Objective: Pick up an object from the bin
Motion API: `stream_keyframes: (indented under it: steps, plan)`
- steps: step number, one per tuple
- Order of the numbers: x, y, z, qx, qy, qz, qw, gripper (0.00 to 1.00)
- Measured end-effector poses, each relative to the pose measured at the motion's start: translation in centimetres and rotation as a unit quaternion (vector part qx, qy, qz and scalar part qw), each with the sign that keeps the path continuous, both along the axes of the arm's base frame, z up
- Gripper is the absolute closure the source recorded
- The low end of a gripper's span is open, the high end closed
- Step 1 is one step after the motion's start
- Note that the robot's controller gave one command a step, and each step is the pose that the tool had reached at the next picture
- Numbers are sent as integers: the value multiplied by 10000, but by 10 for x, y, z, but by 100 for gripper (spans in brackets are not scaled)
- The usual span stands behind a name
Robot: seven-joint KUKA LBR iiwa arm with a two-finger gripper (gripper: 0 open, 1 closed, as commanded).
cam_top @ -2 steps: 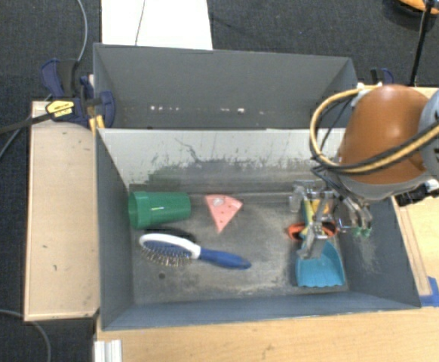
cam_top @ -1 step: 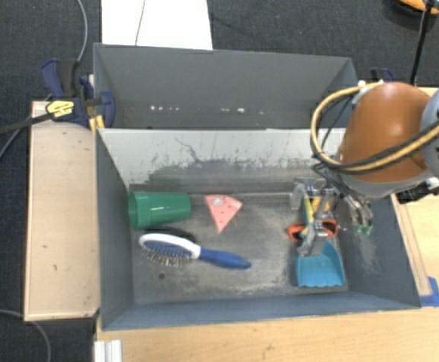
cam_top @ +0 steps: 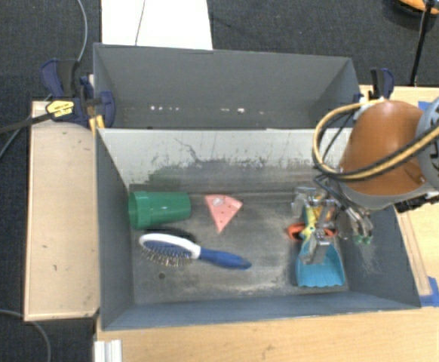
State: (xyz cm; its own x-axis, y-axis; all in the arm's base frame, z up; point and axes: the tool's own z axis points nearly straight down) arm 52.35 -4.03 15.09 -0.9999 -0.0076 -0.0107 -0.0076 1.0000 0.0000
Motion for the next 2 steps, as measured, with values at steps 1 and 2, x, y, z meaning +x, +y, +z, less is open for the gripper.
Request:
stream_keyframes:
  steps: [1, 2]
  plan:
    - [-4, -12, -23, 2, 34, 55, 10000, 0]
    - [-5, -28, -41, -10, 56, 467, 9989, 0]
